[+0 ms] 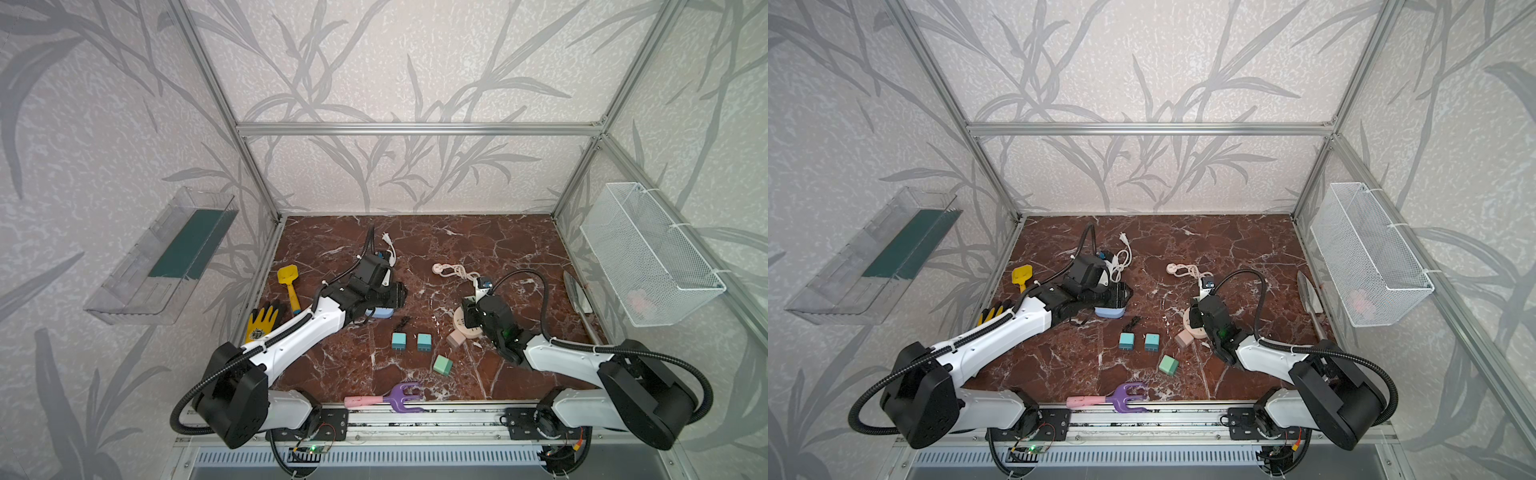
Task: Insert the plug
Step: 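Align the held mint adapter over the pink round strip's socket with the right gripper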
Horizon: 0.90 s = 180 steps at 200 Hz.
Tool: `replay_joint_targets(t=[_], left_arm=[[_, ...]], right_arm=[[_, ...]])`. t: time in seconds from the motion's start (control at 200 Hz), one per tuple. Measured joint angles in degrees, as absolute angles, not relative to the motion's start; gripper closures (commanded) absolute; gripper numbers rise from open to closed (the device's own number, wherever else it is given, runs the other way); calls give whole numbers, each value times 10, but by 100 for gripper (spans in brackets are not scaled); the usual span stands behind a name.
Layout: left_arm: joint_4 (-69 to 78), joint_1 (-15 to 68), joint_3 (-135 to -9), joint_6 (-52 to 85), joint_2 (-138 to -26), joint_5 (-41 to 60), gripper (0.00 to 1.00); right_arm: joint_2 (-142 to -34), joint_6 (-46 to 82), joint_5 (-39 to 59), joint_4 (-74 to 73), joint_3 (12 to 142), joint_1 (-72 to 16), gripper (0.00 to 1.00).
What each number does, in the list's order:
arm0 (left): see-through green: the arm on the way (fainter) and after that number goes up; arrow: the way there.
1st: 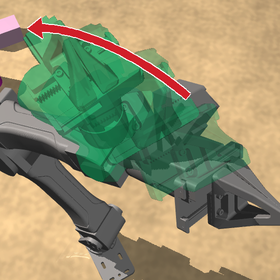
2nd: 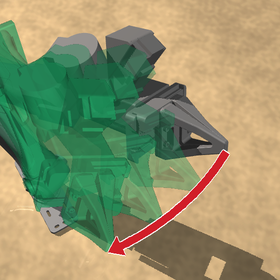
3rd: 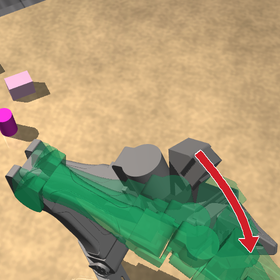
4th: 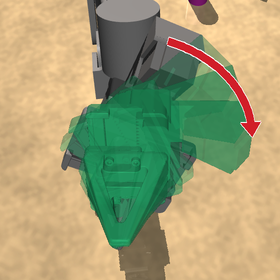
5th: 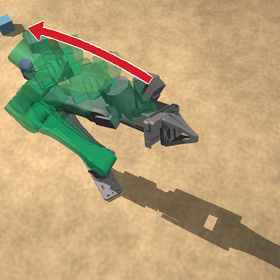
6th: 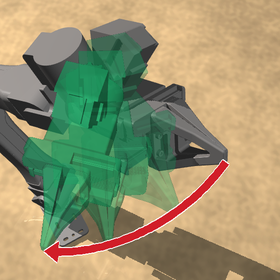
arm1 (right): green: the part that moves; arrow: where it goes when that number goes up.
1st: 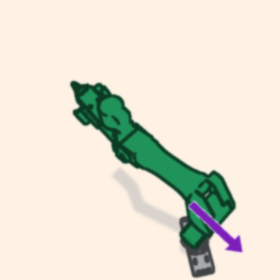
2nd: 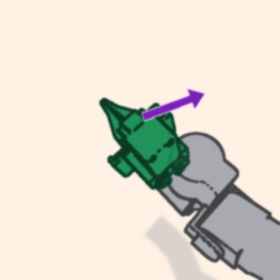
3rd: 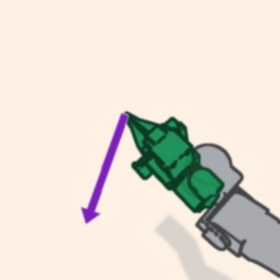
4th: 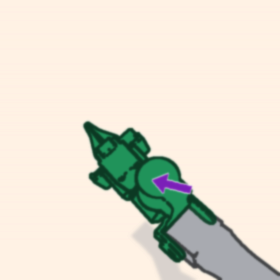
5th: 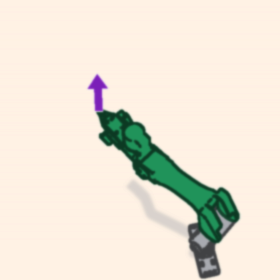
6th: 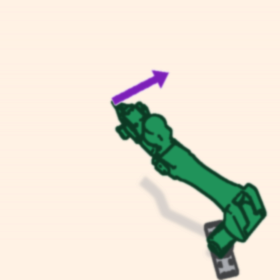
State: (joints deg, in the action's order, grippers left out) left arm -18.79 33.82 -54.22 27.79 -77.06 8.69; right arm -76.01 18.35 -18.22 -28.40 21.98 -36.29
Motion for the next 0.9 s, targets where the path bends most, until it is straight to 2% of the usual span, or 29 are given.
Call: replay_joint_targets(t=[0.515,0.9], left_arm=[[-185,338,-541,278,-779,86,38],[-172,338,-537,282,-779,86,39]], right_arm=[[-771,187,-236,-323,202,-411,100],[-748,202,-253,-284,201,-417,100]])
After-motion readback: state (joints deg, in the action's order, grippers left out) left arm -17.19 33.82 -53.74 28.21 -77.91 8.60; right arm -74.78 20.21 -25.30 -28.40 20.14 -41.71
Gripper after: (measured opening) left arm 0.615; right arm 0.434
